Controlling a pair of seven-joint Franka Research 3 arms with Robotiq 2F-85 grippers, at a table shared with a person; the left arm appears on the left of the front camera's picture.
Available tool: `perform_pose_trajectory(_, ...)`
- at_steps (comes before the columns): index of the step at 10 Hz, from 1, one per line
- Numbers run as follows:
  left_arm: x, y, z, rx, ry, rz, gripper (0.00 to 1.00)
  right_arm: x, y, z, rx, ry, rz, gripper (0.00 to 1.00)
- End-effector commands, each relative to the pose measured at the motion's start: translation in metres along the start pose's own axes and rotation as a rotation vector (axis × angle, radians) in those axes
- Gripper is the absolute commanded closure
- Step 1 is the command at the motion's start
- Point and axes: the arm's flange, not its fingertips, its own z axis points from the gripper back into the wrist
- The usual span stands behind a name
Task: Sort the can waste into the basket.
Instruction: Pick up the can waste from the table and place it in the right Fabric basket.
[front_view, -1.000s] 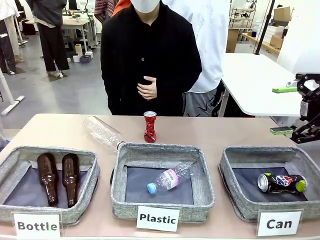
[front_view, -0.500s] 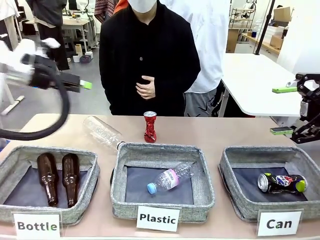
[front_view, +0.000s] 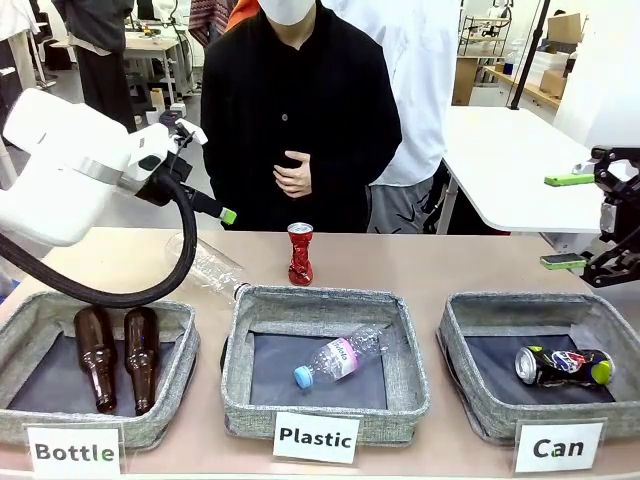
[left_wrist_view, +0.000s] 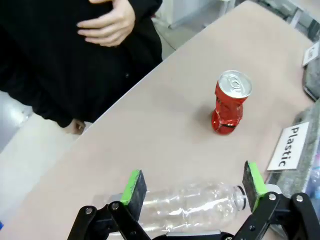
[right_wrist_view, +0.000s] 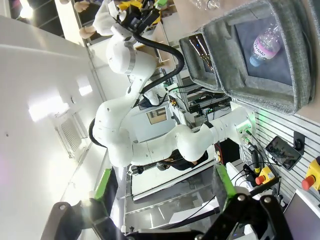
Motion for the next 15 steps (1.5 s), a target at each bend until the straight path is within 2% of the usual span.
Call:
perform_pose_trajectory(1,0.002,0.001,0.016,-0.002,-0.031,0.033,0.0,-0.002,0.004,0.0,0.002,-0.006,-0.02,0.0)
perform_pose_trajectory(3,0.002,0.002,0.007,0.006,-0.009,0.012,0.0,-0.002,0.004,0.0,0.002,-0.006,-0.02,0.0)
perform_pose_trajectory(4,0.005,0.007,0.011,-0.287,0.016,-0.118,0.0,-0.002,0.004,0.0,0.002,-0.006,-0.02,0.0)
perform_pose_trajectory(5,0.007,0.009,0.017,-0.468,-0.006,-0.177,0.0,-0.002,0.004,0.0,0.002,-0.006,-0.02,0.0)
perform_pose_trajectory(6,0.007,0.006,0.019,-0.572,0.001,-0.222,0.0,-0.002,0.004,0.0,0.002,-0.006,-0.02,0.0)
perform_pose_trajectory(7,0.002,0.003,0.022,-0.609,0.025,-0.267,0.0,-0.002,0.004,0.0,0.002,-0.006,-0.02,0.0)
perform_pose_trajectory(8,-0.008,0.02,0.062,-0.59,-0.076,-0.268,0.0,-0.002,0.004,0.0,0.002,-0.006,-0.02,0.0)
perform_pose_trajectory(9,-0.029,0.044,0.121,-0.473,-0.255,-0.205,0.0,-0.002,0.004,0.0,0.002,-0.006,-0.02,0.0)
perform_pose_trajectory(10,-0.069,0.082,0.209,-0.261,-0.51,-0.053,0.0,-0.002,0.004,0.0,0.002,-0.006,-0.02,0.0)
perform_pose_trajectory(11,-0.096,0.104,0.249,-0.228,-0.561,-0.011,0.0,-0.002,0.004,0.0,0.002,-0.006,-0.02,0.0)
perform_pose_trajectory(12,-0.127,0.123,0.282,-0.212,-0.547,-0.009,0.0,-0.002,0.004,0.0,0.002,-0.006,-0.02,0.0)
perform_pose_trajectory(13,-0.158,0.138,0.303,-0.193,-0.557,0.054,0.0,-0.002,0.004,0.0,0.002,-0.006,-0.02,0.0)
perform_pose_trajectory(15,-0.213,0.16,0.317,-0.1,-0.659,0.21,0.0,-0.002,0.004,0.0,0.002,-0.006,-0.02,0.0)
